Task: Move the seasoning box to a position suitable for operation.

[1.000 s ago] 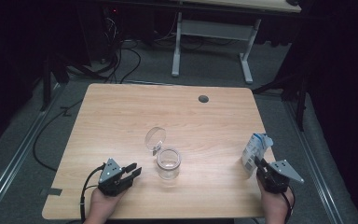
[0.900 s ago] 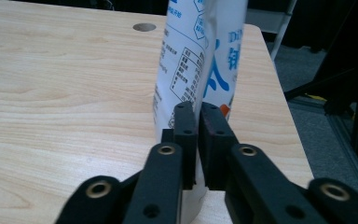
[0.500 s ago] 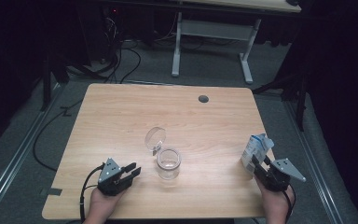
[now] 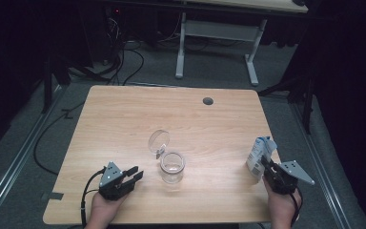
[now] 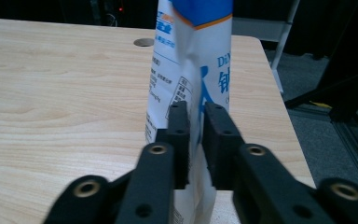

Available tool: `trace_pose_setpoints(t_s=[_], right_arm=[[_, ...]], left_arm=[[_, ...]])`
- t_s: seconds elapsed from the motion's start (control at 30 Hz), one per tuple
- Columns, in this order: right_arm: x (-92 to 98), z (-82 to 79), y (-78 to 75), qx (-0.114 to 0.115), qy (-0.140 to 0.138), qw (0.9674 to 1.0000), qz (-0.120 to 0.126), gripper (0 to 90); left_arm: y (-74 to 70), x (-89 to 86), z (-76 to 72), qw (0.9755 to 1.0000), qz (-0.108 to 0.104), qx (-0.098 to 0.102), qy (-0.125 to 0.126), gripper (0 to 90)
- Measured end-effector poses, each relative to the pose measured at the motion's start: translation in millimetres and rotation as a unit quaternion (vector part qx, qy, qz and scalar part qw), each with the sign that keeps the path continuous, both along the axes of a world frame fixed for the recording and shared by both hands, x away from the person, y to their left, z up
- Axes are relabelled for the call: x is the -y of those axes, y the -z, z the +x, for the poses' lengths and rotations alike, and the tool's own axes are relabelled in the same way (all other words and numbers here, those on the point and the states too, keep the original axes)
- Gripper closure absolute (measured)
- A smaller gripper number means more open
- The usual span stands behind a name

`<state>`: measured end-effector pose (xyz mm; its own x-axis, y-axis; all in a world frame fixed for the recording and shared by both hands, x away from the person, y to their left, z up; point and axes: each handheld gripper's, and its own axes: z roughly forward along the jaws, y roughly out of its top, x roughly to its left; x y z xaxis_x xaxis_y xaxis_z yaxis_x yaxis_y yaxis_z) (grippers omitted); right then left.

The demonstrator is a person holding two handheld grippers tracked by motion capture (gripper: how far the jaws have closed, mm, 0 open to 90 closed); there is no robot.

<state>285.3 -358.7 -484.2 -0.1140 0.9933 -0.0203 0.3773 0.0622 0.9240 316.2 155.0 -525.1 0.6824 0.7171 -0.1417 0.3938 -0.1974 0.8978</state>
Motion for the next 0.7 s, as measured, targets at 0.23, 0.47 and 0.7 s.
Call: trace_pose_setpoints(t_s=[0.23,0.47,0.7], right_arm=[[2.7,-0.7,0.7,-0.001,-0.019,0.9998,0.010,90.0],[-1.7,-1.4,-2.6,-0.002,-0.027,0.9996,-0.003,90.0],[-7.8,-5.7,-8.1,0.001,-0.046,0.9989,0.012,90.0]], left_arm=[[-0.6,-0.4,-0.8,1.0000,-0.001,0.000,0.002,67.6],[-0.4,-0.8,-0.6,1.0000,0.000,0.002,0.004,66.5],[-0.8,-1.4,-0.6,1.0000,-0.004,0.004,0.003,66.3]])
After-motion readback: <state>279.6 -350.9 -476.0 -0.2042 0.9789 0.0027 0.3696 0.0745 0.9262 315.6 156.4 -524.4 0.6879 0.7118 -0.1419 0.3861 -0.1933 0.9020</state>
